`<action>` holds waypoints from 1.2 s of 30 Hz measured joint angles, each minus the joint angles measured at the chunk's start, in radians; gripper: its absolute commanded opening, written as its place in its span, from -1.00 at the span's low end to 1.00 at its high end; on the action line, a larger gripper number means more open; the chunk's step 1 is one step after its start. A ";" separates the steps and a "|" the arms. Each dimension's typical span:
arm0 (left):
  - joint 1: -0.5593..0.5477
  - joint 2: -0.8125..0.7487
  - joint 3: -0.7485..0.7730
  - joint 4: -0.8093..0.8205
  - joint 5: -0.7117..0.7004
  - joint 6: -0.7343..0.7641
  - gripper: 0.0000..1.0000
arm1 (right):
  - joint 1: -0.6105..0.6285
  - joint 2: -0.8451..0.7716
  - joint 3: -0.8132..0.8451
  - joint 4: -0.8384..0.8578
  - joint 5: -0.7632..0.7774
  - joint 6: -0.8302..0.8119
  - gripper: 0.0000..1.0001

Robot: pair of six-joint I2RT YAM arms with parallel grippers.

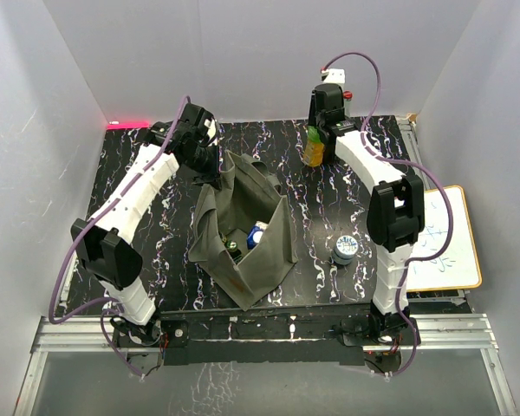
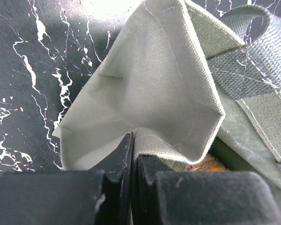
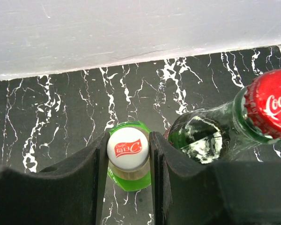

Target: Take the beverage out of the canvas bag

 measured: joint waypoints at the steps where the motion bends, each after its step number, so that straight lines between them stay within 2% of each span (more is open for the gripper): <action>1: 0.000 0.000 0.001 -0.001 0.000 0.002 -1.00 | 0.000 0.000 0.000 0.003 -0.003 0.001 -0.66; 6: 0.000 0.006 0.008 -0.004 -0.001 0.010 -1.00 | 0.000 0.000 -0.003 0.006 -0.015 0.003 -0.24; 11: 0.002 0.010 0.009 -0.003 0.000 0.010 -1.00 | 0.000 0.000 -0.003 0.007 -0.032 0.008 0.49; 14: 0.002 0.010 0.009 -0.003 0.002 0.010 -1.00 | 0.000 0.000 -0.003 0.008 -0.047 0.008 0.67; 19: 0.003 0.010 0.014 -0.005 0.001 0.011 -1.00 | 0.000 -0.034 -0.029 0.001 -0.073 0.010 0.73; 25: 0.005 0.010 0.019 -0.008 0.002 0.012 -1.00 | 0.000 -0.241 -0.146 -0.096 -0.107 0.035 0.75; 32: 0.005 0.010 0.019 -0.002 0.023 -0.008 -1.00 | 0.000 -0.608 -0.465 -0.258 -0.244 0.105 0.76; 36: 0.005 0.018 0.020 0.002 0.043 -0.029 -1.00 | 0.000 -0.730 -0.650 -0.382 -0.361 0.127 0.76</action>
